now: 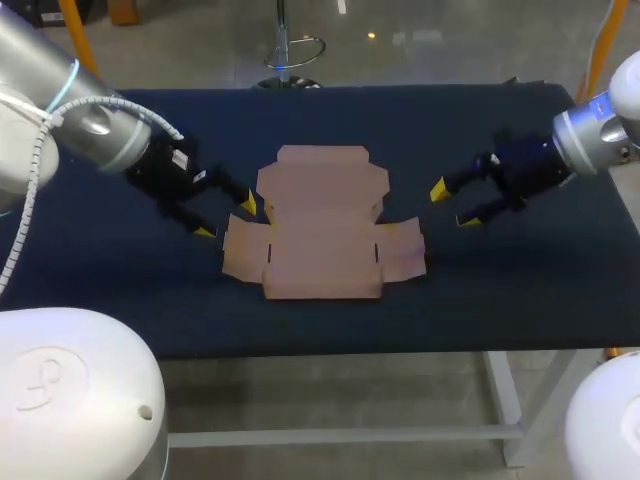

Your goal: Assemble the packaging by folding the flat box into shape, placing the metal phone stand inside, and closing the box properly

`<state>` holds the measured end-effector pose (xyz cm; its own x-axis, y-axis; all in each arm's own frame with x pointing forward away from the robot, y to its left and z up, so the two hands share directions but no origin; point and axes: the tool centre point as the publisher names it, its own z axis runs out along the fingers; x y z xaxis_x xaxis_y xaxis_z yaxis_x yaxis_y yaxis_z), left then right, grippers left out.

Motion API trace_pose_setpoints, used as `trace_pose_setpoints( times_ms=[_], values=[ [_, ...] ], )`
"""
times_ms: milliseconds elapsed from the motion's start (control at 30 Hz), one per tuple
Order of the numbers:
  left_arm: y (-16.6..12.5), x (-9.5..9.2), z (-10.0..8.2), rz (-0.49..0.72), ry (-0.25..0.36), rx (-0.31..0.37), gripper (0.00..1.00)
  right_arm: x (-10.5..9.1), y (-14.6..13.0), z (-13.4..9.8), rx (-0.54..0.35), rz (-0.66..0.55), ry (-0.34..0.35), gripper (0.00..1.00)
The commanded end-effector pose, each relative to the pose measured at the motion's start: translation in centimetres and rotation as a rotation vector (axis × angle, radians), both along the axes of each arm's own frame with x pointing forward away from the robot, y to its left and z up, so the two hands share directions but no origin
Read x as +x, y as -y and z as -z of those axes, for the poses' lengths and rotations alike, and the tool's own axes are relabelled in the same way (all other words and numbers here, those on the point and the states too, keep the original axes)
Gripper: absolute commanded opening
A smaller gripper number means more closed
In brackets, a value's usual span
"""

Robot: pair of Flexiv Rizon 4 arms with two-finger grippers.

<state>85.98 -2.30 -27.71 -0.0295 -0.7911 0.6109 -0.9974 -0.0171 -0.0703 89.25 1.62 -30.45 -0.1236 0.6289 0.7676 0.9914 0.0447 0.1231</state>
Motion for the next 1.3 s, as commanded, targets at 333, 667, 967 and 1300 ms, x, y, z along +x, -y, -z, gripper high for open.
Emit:
trace_pose_setpoints(
  times_ms=[333,667,967,1300],
  values=[
    [-0.7,1.1,-0.4,0.042,0.029,-0.016,1.00,1.1,0.9,-0.3,0.044,-0.007,0.013,1.00],
    [-0.7,4.2,-1.4,0.080,0.036,-0.006,1.00,5.4,1.1,-0.2,0.036,-0.049,0.057,1.00],
    [-0.6,7.0,-2.0,0.113,0.034,-0.024,1.00,8.8,0.5,1.2,0.053,-0.098,0.079,1.00],
    [-1.0,9.9,-1.8,0.112,0.023,-0.026,1.00,11.8,-0.7,2.8,0.048,-0.111,0.057,1.00]
  ],
)
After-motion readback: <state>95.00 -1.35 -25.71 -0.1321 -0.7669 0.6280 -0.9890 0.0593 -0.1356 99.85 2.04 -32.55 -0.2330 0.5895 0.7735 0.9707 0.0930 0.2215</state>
